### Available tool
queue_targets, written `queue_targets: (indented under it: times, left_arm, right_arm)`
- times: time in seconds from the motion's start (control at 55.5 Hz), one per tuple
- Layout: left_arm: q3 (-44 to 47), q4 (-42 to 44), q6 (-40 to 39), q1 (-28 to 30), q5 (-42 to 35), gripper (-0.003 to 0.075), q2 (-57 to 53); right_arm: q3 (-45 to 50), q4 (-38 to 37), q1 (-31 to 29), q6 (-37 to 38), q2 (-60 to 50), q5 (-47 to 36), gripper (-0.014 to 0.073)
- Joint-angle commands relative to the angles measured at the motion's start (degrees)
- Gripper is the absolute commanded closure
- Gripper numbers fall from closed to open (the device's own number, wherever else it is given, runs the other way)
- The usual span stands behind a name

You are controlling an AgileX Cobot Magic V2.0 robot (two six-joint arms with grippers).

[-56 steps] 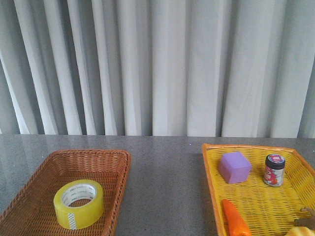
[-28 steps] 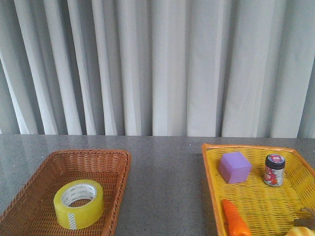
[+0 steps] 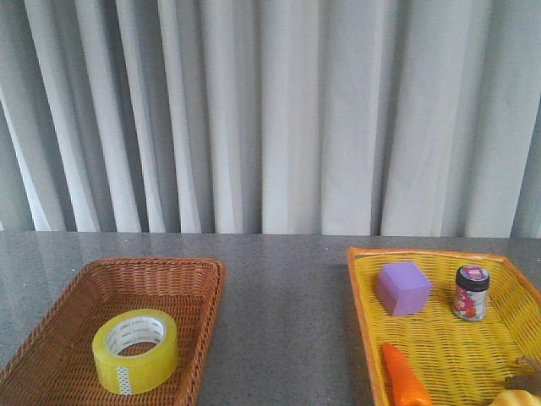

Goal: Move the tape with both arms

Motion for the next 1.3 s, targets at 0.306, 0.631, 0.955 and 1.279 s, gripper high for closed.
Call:
queue_targets:
  times: [0.306,0.631,0.955,1.279]
  left_arm:
    - [24.3,-0.4,10.1,0.1,-40.1,0.0726,-3.2]
    - [46.8,-0.4,10.1,0.1,-58.1,0.0726,-17.2]
    - [49.6,2.2,10.1,0.1,-58.4,0.0726,-16.8]
    - [49.6,2.2,9.6,0.1,-57.8,0.0726,-16.8]
  right_arm:
    - [-1.4,0.6,-0.5,-0.1,0.6,-3.8,0.0599]
    - [-1.4,0.6,-0.5,-0.1,0.6,-3.8,0.0599]
    - [-1.4,0.6,-0.5,-0.1,0.6,-3.7,0.0599]
    - [-1.4,0.6,-0.5,-0.1,0.6,-3.6,0.0599]
